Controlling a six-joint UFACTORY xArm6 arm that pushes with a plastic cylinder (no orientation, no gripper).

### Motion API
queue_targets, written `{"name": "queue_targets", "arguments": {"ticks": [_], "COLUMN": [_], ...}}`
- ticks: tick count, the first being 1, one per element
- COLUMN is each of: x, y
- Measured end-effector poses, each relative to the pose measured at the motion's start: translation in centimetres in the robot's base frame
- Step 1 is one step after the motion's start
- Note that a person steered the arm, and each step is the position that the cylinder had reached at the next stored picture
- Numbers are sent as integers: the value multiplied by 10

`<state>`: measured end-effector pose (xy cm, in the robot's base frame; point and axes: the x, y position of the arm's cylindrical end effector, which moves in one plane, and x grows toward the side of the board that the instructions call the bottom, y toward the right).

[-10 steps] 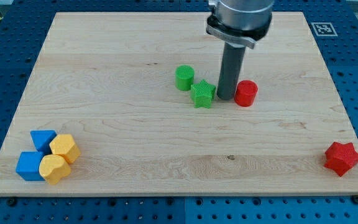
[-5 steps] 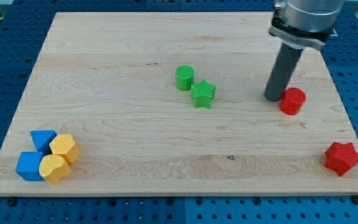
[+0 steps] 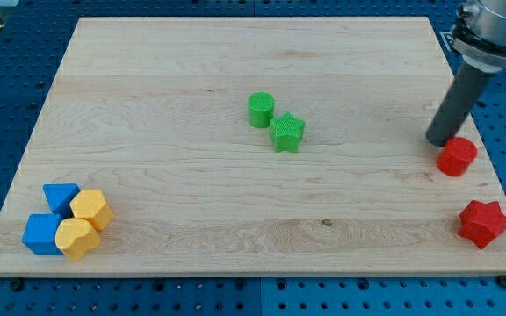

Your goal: Move red circle above the red star

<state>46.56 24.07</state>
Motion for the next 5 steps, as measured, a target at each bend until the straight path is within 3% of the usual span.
{"name": "queue_targets", "arguments": {"ticks": [1, 2, 4, 5], "x": [11, -29, 21, 25], "y": [2, 5, 17, 17]}}
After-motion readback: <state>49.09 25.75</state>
